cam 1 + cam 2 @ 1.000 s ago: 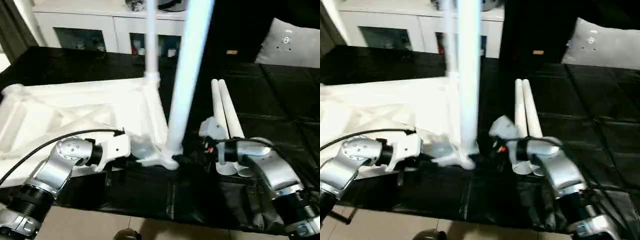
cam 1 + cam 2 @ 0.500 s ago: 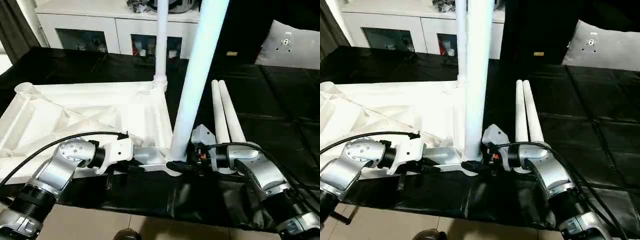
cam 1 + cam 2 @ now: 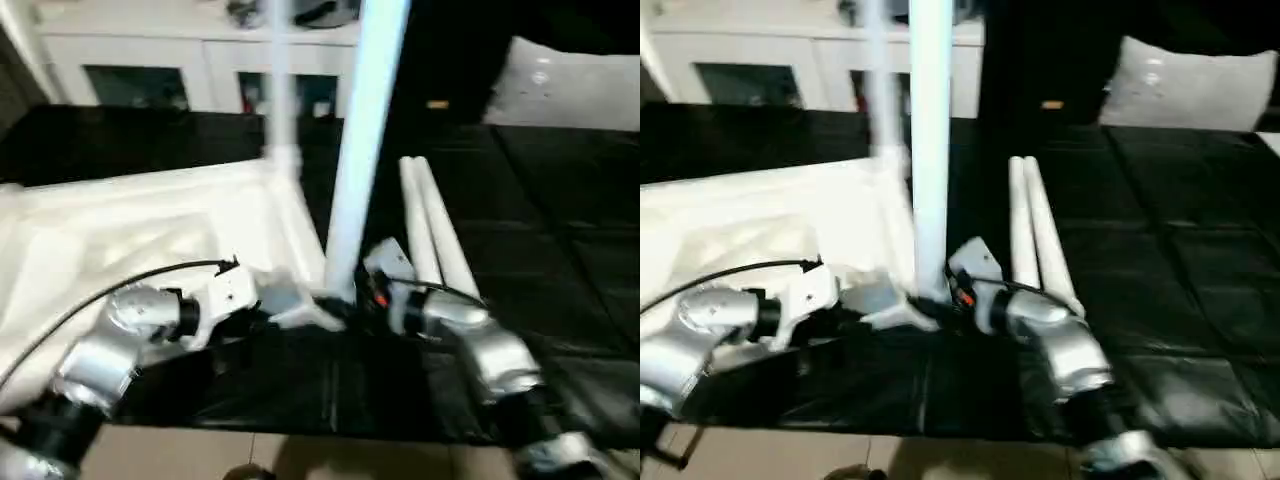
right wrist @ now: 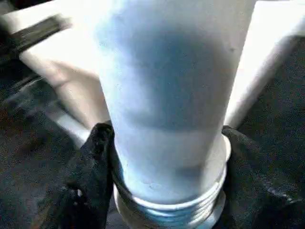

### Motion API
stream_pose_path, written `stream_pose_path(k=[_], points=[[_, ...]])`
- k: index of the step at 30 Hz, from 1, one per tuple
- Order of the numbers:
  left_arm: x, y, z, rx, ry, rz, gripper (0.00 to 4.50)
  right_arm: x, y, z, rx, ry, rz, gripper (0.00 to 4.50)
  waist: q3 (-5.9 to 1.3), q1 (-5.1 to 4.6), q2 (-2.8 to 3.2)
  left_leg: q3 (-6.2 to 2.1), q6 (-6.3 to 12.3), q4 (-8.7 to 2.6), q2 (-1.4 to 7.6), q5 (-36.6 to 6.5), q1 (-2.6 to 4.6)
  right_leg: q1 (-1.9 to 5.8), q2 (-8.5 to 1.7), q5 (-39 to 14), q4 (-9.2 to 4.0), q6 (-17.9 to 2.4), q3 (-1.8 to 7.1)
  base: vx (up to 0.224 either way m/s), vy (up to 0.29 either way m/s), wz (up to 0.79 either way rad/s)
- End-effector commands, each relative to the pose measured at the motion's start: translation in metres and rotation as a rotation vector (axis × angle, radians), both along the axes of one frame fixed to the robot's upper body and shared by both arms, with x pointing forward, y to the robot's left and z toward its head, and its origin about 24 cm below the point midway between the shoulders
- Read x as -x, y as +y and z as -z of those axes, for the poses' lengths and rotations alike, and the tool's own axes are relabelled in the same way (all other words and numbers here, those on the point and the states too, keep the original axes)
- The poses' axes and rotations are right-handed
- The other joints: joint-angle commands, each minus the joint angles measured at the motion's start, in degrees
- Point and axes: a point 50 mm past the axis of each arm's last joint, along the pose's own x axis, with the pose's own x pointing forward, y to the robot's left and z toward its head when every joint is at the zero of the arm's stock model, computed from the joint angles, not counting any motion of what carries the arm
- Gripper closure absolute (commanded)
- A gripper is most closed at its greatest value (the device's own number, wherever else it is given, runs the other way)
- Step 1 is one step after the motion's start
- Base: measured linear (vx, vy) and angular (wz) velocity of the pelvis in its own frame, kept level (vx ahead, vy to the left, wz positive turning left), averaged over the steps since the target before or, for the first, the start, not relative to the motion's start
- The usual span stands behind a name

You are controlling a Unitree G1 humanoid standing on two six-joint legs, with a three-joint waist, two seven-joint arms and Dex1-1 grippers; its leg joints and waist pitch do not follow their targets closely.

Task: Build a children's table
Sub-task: Rotate leg to tighten

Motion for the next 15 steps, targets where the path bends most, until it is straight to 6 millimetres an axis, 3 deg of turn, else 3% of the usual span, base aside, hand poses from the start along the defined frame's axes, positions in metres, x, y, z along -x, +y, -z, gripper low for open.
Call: stream_pose_path(k=[1,3,7,9,15], points=[[0.007,-0.037,-0.006,0.093,-0.015,-0.046,4.5,-0.006,0.015,0.019,0.002,0.116,0.16,1.75,-2.54,0.13,1.09,-1.61,-3.55,-4.61,3.1,-20.07,1.66,0.86,-4.55,-9.99,-4.77,-12.34,1.91,0.0,0.0,0.0],[0.007,-0.047,-0.007,0.106,-0.031,-0.083,4.5,-0.01,0.02,0.021,-0.017,0.137,0.212,1.75,-2.52,-0.15,0.68,-1.54,-3.16,-4.39,2.98,-20.41,1.84,0.85,-4.66,-12.68,-5.17,-11.93,2.02,0.0,0.0,0.0],[0.007,-0.061,-0.008,0.131,-0.041,-0.112,4.5,-0.012,0.023,0.022,0.02,0.109,0.226,1.75,-2.66,0.35,0.61,-1.43,-2.15,-4.33,2.98,-17.93,1.55,0.97,-4.34,-9.82,-5.13,-10.76,2.01,0.0,0.0,0.0],[0.006,-0.063,-0.008,0.109,-0.059,-0.111,4.5,-0.013,0.019,0.022,-0.014,0.123,0.244,1.05,-2.71,0.43,0.87,-1.5,-1.84,-4.37,2.88,-17.69,1.45,1.05,-4.23,-8.83,-5.1,-10.14,1.98,0.0,0.0,0.0],[-0.002,-0.053,-0.006,0.022,-0.09,-0.131,4.5,-0.02,-0.001,0.016,-0.037,0.073,0.28,0.59,-3.09,0.99,1.16,-1.4,-1.62,-4.11,2.89,-16.23,1.59,1.05,-4.05,-4.3,-4.89,-10.22,1.85,0.0,0.0,0.0]])
